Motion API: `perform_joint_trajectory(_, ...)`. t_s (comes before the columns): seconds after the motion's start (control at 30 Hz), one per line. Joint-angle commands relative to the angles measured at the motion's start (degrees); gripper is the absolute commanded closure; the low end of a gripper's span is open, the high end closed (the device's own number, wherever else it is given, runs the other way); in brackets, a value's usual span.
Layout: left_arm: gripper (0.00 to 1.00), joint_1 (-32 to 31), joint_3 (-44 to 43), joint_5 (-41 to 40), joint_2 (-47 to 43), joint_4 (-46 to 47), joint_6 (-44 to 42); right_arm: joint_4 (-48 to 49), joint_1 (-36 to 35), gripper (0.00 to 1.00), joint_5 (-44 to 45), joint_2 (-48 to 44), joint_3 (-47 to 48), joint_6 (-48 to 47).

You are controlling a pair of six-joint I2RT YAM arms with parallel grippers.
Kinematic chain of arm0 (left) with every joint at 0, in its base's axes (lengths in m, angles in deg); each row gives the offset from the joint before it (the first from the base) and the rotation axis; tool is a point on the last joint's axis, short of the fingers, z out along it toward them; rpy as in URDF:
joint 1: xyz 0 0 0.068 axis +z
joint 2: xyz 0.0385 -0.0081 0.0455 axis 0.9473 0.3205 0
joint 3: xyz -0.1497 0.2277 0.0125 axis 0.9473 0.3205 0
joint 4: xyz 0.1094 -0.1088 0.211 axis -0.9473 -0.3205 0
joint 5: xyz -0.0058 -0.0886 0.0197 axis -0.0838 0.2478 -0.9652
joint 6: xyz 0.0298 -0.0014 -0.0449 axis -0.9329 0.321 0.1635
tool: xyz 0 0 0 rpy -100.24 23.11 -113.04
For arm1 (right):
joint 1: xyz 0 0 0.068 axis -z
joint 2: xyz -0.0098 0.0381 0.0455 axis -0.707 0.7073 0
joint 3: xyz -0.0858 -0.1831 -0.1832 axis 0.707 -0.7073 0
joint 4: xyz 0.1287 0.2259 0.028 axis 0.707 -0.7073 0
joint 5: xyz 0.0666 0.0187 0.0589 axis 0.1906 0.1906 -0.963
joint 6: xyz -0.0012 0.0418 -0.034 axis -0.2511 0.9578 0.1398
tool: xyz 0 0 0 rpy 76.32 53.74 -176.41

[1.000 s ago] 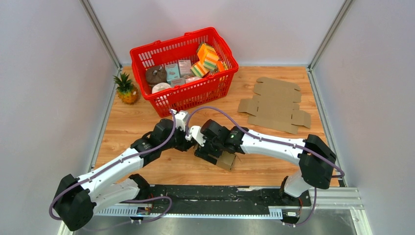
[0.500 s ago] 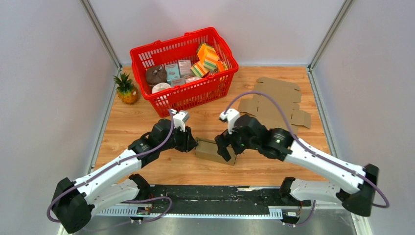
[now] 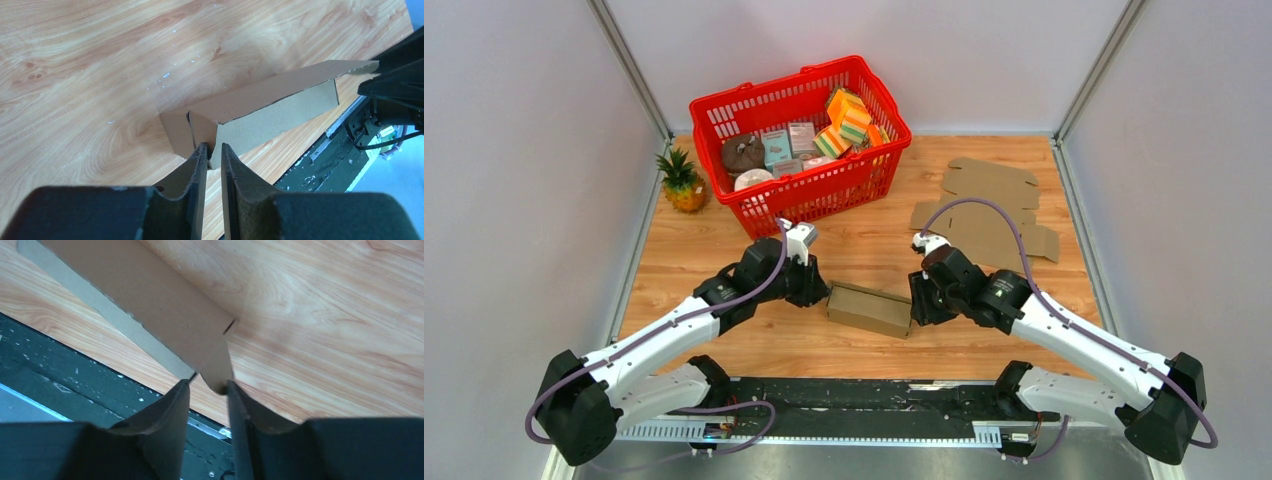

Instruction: Fold the paper box

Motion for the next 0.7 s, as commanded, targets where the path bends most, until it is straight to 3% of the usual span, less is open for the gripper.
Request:
perform_joint_trajectory(0.0, 0.77, -0.5, -1.9, 1.1, 0.1, 0.8, -0.3, 4.3, 0.1, 0.67, 0.2, 1.6, 0.5, 1.2)
perform_joint_trajectory(0.27, 0.85, -1.7, -2.1, 0.7, 1.6, 2.0, 0.9, 5.0, 0.1, 0.9, -0.8, 1.9, 1.8, 4.4)
perform_joint_trajectory(0.43, 0.89, -2.3, -2.2, 0.1, 1.7, 2.2, 1.3, 4.8, 0.1, 0.93, -1.2, 2.0, 2.7, 7.5)
perform_joint_trajectory(0.53, 0.92, -3.1, -2.2, -0.1, 2.2, 2.2, 1.7, 4.7, 0.1, 1.0, -1.9, 2.8, 3.1, 9.5)
perform_joint_trajectory(0.67, 0.93, -3.9, -1.9, -0.9, 2.2, 2.3, 2.1, 4.8, 0.2, 1.0, -1.7, 3.3, 3.4, 11.7)
